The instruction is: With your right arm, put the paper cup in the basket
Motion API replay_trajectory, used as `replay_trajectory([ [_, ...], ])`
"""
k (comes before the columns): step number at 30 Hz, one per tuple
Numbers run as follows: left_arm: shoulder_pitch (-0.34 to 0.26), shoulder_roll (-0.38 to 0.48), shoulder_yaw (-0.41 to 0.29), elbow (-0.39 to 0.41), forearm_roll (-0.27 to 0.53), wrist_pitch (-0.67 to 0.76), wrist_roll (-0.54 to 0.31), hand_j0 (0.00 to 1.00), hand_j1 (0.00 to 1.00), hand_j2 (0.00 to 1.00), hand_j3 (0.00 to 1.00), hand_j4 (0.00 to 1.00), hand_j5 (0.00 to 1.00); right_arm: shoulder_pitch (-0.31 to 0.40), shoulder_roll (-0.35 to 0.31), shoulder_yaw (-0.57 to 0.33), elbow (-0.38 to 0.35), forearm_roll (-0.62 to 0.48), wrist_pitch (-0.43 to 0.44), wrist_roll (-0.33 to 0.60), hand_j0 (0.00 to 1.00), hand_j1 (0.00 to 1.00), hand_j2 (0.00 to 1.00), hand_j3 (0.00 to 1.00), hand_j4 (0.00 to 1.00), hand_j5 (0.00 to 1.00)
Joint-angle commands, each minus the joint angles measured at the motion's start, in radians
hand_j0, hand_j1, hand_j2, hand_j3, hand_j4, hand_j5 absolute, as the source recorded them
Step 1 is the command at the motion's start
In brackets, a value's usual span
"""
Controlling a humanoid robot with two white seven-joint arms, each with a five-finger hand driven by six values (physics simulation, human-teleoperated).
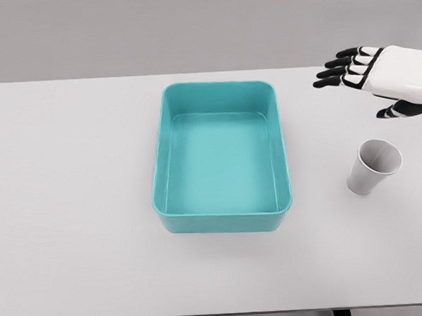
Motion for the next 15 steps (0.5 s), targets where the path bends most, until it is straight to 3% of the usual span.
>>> replay_trajectory([
  [1, 0.0, 0.0, 0.0, 0.0, 0.0, 0.0, 0.0, 1.0, 1.0, 1.0, 1.0, 1.0, 1.0, 0.0, 0.014, -0.008, 0.0, -0.004, 0.003, 0.001, 1.0, 1.0, 1.0, 1.0, 1.0, 1.0],
  [4, 0.0, 0.0, 0.0, 0.0, 0.0, 0.0, 0.0, 1.0, 1.0, 1.0, 1.0, 1.0, 1.0, 0.031, 0.021, -0.049, 0.0, -0.001, 0.003, 0.001, 1.0, 1.0, 1.0, 1.0, 1.0, 1.0],
  [7, 0.0, 0.0, 0.0, 0.0, 0.0, 0.0, 0.0, 1.0, 1.0, 1.0, 1.0, 1.0, 1.0, 0.147, 0.041, -0.268, 0.032, -0.037, 0.003, -0.002, 1.0, 1.0, 1.0, 1.0, 1.0, 1.0],
  [9, 0.0, 0.0, 0.0, 0.0, 0.0, 0.0, 0.0, 1.0, 1.0, 1.0, 1.0, 1.0, 1.0, 0.259, 0.041, -0.353, 0.072, -0.163, 0.003, -0.002, 1.0, 1.0, 1.0, 1.0, 1.0, 1.0],
  [15, 0.0, 0.0, 0.0, 0.0, 0.0, 0.0, 0.0, 1.0, 1.0, 1.0, 1.0, 1.0, 1.0, 0.417, 0.041, -0.433, 0.196, -0.383, 0.003, -0.002, 1.0, 1.0, 1.0, 1.0, 1.0, 1.0],
])
